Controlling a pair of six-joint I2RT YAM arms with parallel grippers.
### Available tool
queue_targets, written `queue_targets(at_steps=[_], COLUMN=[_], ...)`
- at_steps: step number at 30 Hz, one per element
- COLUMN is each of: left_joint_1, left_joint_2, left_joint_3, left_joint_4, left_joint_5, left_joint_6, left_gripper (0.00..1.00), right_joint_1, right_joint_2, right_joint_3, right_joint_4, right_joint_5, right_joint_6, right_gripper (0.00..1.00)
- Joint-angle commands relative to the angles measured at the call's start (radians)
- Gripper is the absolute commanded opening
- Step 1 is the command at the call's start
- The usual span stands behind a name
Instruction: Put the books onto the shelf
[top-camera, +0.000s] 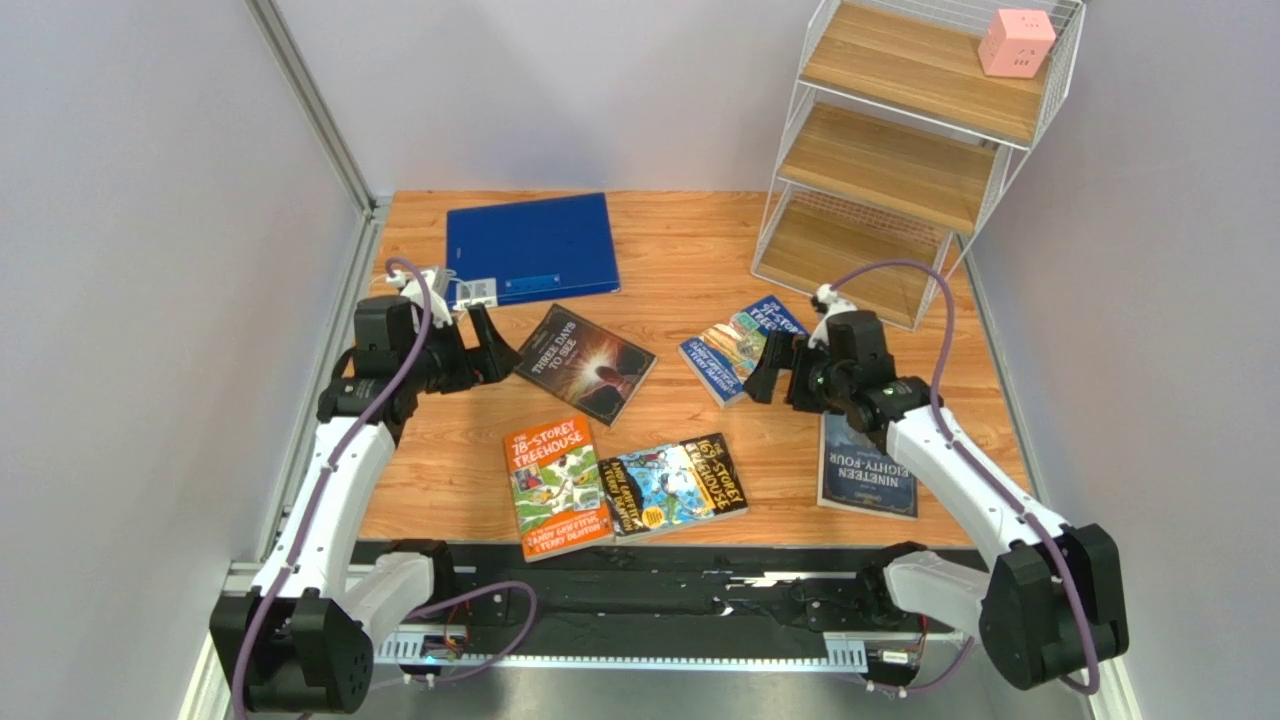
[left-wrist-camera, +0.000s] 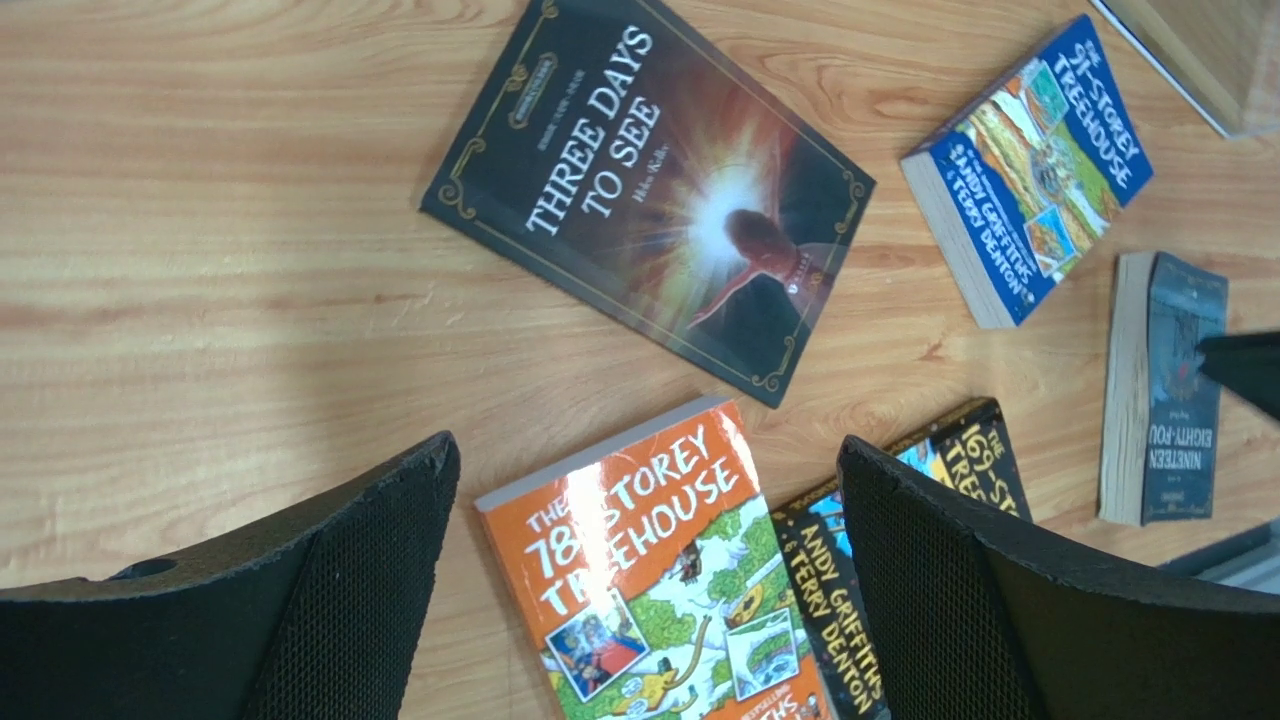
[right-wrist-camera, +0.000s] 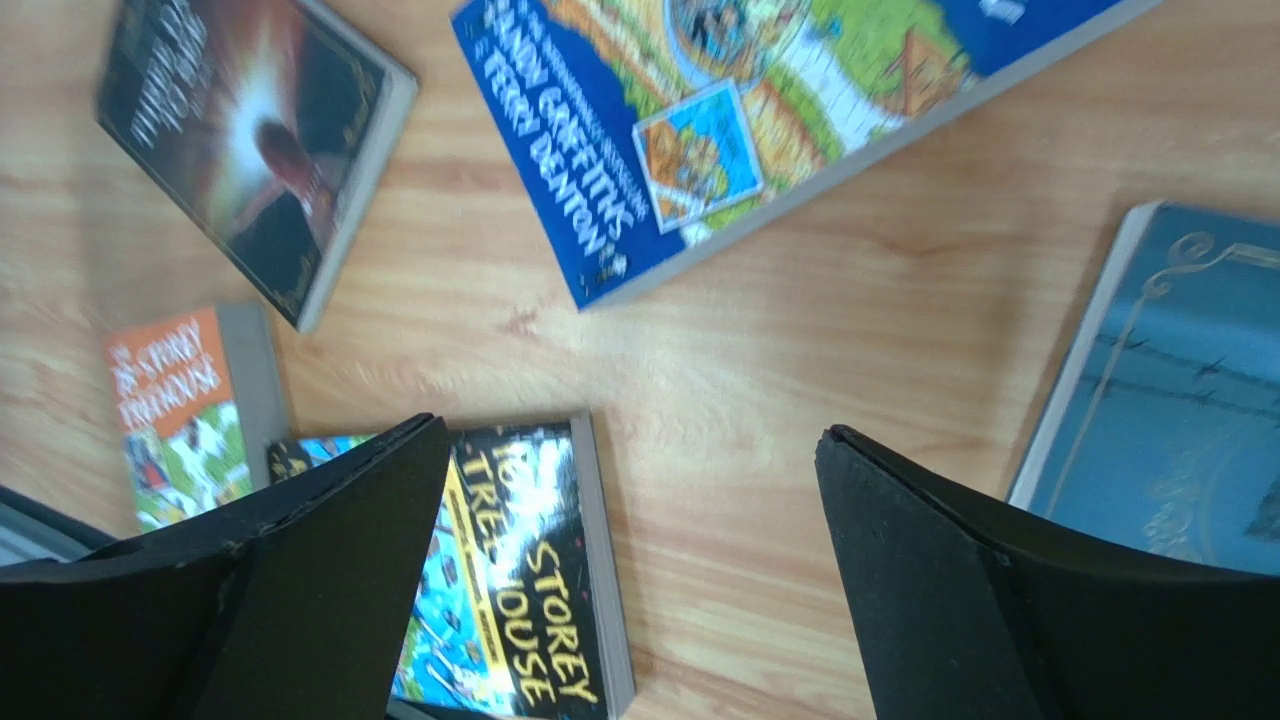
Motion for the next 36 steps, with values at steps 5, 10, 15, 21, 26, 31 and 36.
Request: queue_targets(at_steps=[5, 10, 15, 21, 26, 31, 36], left_joint_1=[0.004, 0.004, 0.004, -0.032, -0.059, -0.059, -0.062], left_joint_2=[-0.036, -0.080, -0.046, 0.137, 0.162, 0.137, 0.130], left_joint_3=[-0.032, -0.159, -0.184, -0.135, -0.185, -0.247, -0.274], left_joint_4=[-0.074, 0.012, -0.057, -0.204, -0.161, -0.111, -0.104], left_joint_5=[-0.099, -0.004, -0.005, -0.062, -0.108, -0.124, -0.137], left_joint_6=[-0.168, -0.267, -0.316, -0.287, -0.353, -0.388, -0.373], left_gripper=[1.00, 0.99, 0.30, 0.00, 0.00, 0.00, 0.00], right_joint_1=[0.161, 0.284, 0.398, 0.488, 0.525, 0.548, 0.573], right_joint_2=[-0.025, 0.044, 0.104, 0.228, 0.310, 0.437, 0.590], right_joint_3=[0.086, 0.109, 0.111, 0.149, 0.195, 0.266, 0.395], right_joint_4=[-0.113, -0.119, -0.053, 0.048, 0.142, 0.228, 0.239], right_joint_5=[0.145, 0.148, 0.117, 0.061, -0.034, -0.109, -0.203], right_joint_6=[-0.026, 0.008, 0.037, 0.065, 0.065, 0.079, 0.103], right_gripper=[1.00, 1.00, 1.00, 1.00, 0.74, 0.68, 0.73])
